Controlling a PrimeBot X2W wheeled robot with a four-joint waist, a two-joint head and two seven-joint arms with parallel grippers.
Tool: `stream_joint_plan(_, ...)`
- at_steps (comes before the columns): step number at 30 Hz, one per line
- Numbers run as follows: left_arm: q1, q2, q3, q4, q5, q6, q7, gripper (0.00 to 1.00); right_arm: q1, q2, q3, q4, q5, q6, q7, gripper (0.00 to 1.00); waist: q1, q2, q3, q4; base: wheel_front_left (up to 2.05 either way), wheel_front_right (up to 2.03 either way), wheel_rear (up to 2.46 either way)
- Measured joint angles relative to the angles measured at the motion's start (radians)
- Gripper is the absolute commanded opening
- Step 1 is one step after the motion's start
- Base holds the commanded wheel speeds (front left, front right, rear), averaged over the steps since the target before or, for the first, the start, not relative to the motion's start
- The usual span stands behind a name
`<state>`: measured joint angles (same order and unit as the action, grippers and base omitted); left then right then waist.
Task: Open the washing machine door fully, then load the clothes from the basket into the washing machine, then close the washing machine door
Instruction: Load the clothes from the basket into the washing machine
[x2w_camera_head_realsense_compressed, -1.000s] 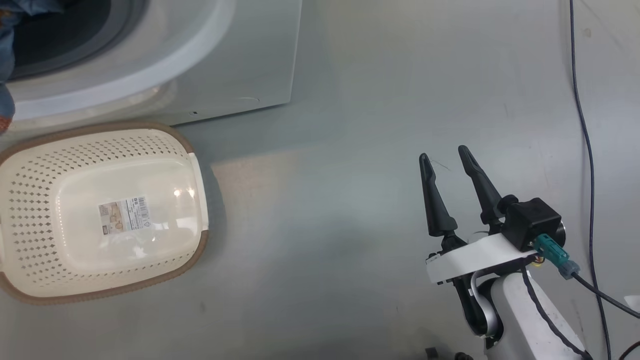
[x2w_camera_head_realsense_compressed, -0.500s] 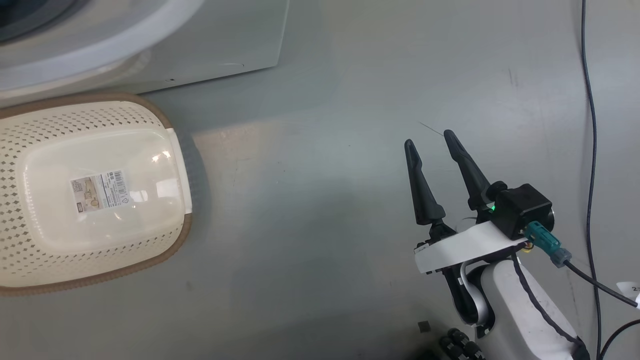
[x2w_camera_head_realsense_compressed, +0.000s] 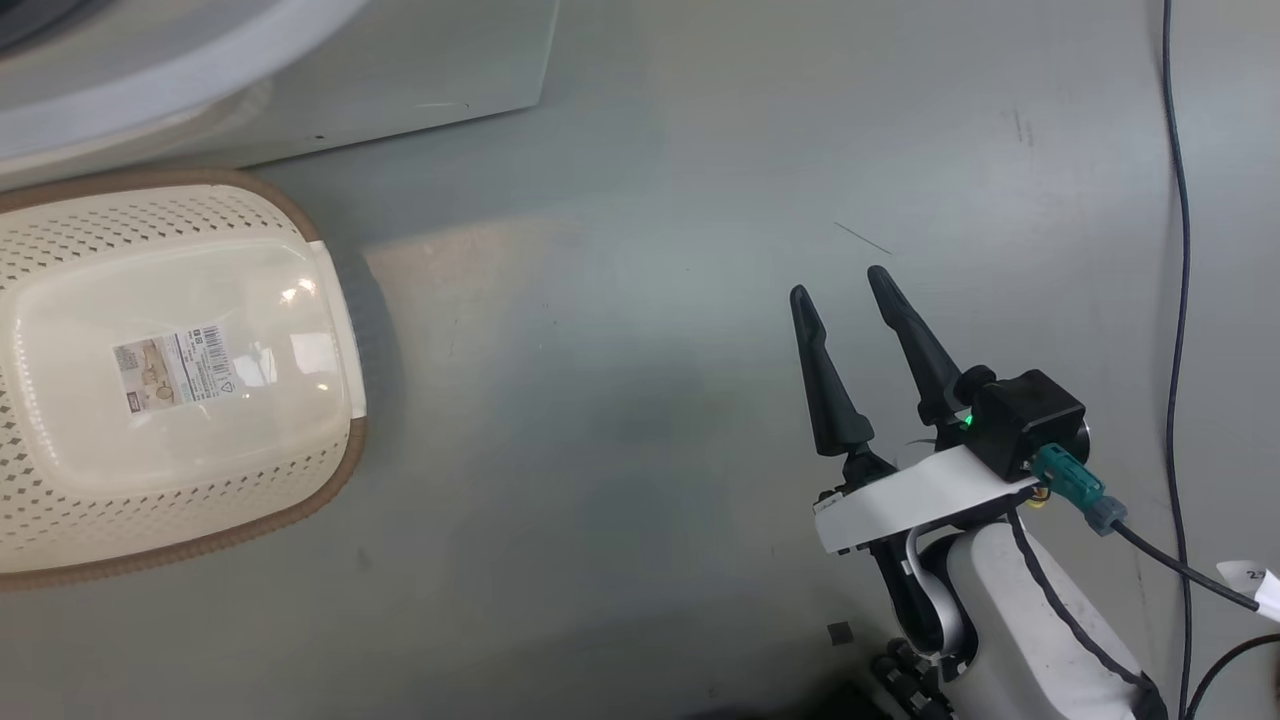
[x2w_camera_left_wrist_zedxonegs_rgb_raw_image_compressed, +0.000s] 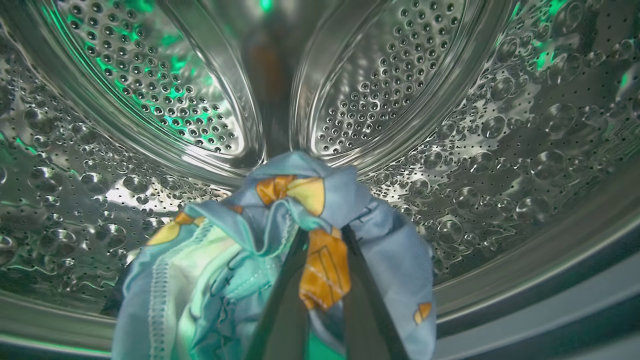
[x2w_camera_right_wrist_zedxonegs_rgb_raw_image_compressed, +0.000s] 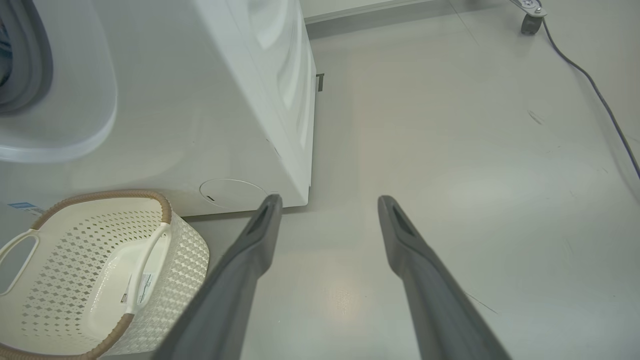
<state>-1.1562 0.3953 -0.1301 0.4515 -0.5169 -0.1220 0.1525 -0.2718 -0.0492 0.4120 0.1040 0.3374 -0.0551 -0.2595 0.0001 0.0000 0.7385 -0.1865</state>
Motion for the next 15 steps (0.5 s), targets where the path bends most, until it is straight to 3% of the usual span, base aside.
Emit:
stream_joint_plan(11,-0.069,0.024,-0.059,0.007,0.000,0.000,0.020,0.00,-0.014,0.000,0.027,-0.010,0.016,-0.008,0.000,1.00,0.0000,0.0000,0.061,-0.007,0.00,0.00,0.00)
stream_joint_plan(15,-0.110,0.042,-0.064,-0.009,0.001,0.000,-0.026,0.00,-0.024,0.000,0.040,-0.015,0.024,-0.016,0.000,1.00,0.0000,0.0000,0.084,-0.012,0.00,0.00,0.00)
